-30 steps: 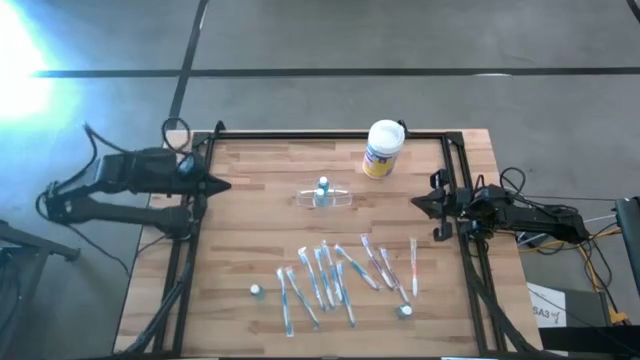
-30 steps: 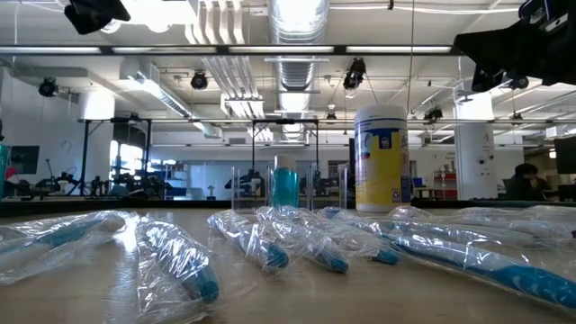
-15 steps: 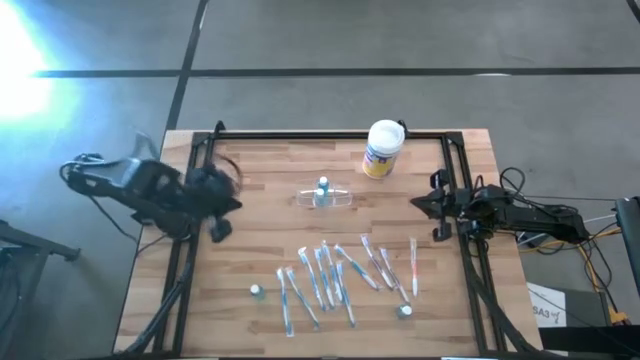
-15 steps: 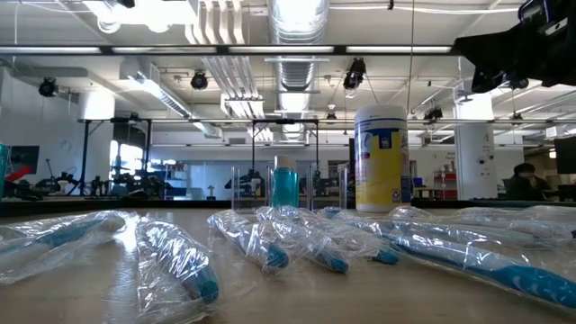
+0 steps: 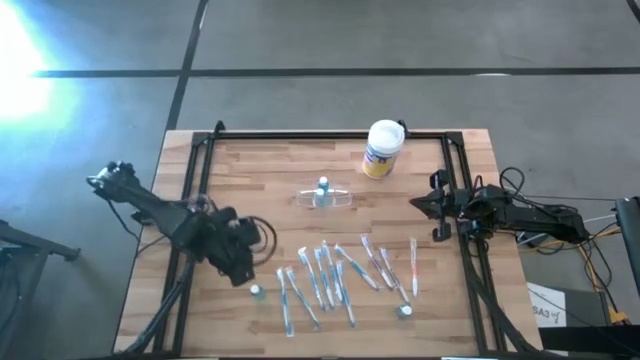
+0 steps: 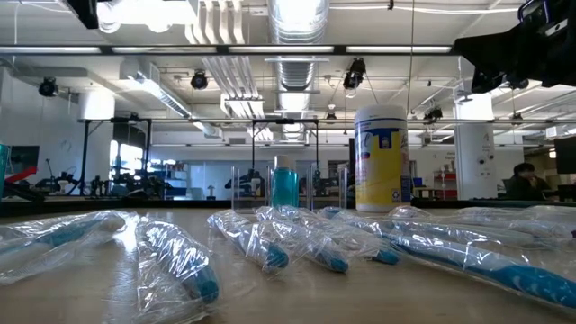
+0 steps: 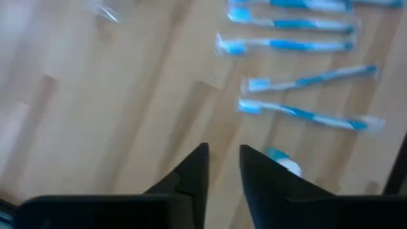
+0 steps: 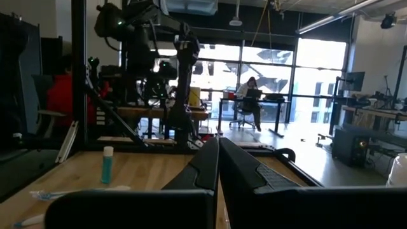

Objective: Pick & Place toothbrushing station
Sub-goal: Put the blue mouthwash bottle into the transparent organizer

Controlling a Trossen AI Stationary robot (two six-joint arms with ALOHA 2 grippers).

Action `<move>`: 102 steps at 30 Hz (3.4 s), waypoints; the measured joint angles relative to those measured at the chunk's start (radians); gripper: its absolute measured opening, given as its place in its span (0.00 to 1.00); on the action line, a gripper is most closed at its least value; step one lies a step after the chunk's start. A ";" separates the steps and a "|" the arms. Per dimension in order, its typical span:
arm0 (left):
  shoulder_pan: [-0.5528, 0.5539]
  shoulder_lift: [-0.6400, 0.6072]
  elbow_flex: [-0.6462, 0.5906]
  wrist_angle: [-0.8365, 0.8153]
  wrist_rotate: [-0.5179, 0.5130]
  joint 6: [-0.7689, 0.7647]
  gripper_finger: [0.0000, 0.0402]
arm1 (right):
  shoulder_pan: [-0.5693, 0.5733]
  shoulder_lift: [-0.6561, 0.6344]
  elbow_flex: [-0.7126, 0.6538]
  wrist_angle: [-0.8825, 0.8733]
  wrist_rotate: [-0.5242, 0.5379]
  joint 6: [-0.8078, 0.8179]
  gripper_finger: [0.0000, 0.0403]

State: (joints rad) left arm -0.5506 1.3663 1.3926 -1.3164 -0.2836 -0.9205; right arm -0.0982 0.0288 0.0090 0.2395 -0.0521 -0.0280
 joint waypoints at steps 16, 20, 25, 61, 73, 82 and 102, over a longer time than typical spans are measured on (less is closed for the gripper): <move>-0.077 0.181 -0.003 0.042 0.138 -0.133 0.48 | 0.000 0.000 0.000 0.003 0.001 -0.017 0.02; -0.079 0.208 -0.004 0.042 0.137 -0.071 0.48 | 0.000 0.000 0.000 0.003 0.001 -0.017 0.02; -0.089 0.213 -0.005 0.095 0.179 0.029 0.48 | 0.000 0.000 0.000 0.003 0.001 -0.017 0.02; -0.086 0.288 -0.045 0.167 0.250 -0.146 0.47 | 0.000 0.000 0.001 0.004 0.002 -0.003 0.02; -0.084 0.287 -0.090 0.205 0.263 -0.130 0.47 | 0.000 0.000 0.001 0.001 0.002 0.003 0.02; -0.072 0.287 -0.132 0.256 0.261 -0.129 0.47 | 0.000 0.000 0.001 0.000 0.002 0.002 0.02; -0.064 0.284 -0.116 0.253 0.265 -0.122 0.47 | 0.000 0.000 0.001 0.000 0.002 0.002 0.02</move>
State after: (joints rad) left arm -0.6144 1.6508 1.2763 -1.0636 -0.0183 -1.0422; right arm -0.0984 0.0284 0.0097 0.2398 -0.0504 -0.0265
